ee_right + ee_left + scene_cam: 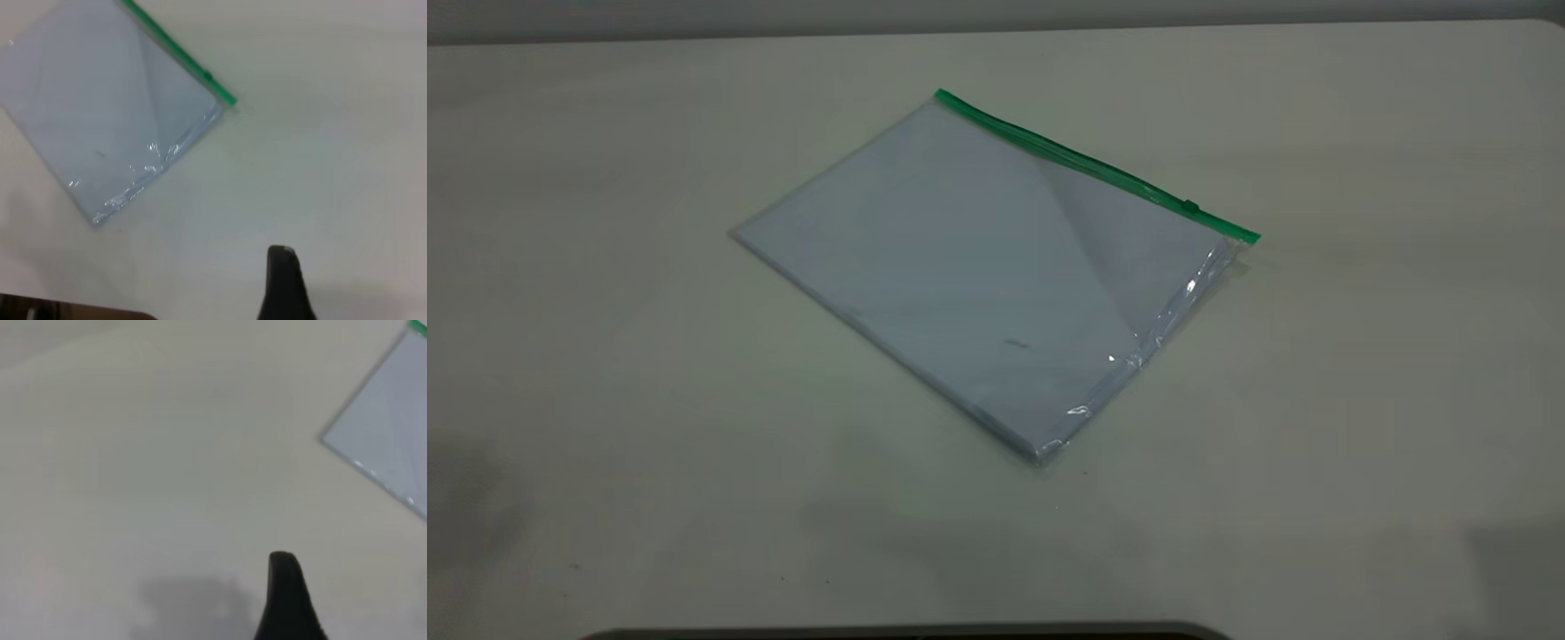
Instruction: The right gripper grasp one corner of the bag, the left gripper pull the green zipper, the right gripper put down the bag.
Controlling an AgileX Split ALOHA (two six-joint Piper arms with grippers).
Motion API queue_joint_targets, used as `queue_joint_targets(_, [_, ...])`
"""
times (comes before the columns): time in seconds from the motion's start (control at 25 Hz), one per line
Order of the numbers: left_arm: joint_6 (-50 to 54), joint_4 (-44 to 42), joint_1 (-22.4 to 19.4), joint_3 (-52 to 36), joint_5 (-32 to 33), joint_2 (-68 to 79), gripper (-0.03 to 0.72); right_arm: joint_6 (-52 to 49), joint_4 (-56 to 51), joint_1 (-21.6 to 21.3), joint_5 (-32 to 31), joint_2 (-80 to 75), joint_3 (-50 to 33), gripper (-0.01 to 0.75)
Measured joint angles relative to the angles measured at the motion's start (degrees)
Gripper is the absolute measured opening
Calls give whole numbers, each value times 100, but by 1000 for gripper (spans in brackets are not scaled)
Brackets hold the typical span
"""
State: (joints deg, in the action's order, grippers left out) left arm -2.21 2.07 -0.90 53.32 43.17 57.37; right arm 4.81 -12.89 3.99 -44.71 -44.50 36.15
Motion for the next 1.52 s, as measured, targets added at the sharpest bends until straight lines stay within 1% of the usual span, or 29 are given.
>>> queue_joint_targets(0.16, [-57,0,0,558,-443,1175,578,283,-264,0,554,-1086,5,570])
queue_joint_targets(0.32, [-213,0,0,977,-930,2169,578,798,-615,0,1300,-2173,10,570])
queue_joint_targets(0.48, [-483,0,114,1358,-1198,2917,578,1680,-1262,0,1963,-3225,11,570])
queue_joint_targets(0.64, [-733,6,270,1618,-1315,3507,578,2869,-2314,0,2420,-4321,150,570])
queue_joint_targets(0.76, [-806,20,316,1702,-1366,3897,578,3897,-3246,0,2436,-5133,485,570])
queue_joint_targets(0.84, [-806,79,321,1727,-1396,4125,578,4710,-3951,0,2340,-5613,749,570])
queue_joint_targets(1.08, [-837,556,321,1726,-1447,4593,578,7113,-6144,0,1677,-6861,1560,570])
queue_joint_targets(1.2, [-863,666,327,1726,-1489,4739,578,8095,-7000,0,1532,-7388,1848,570])
queue_joint_targets(1.32, [-882,677,332,1733,-1502,4797,578,8543,-7477,0,1521,-7848,2077,570])
queue_joint_targets(1.52, [-882,683,332,1745,-1516,4797,578,8690,-7685,0,1404,-8454,2374,570])
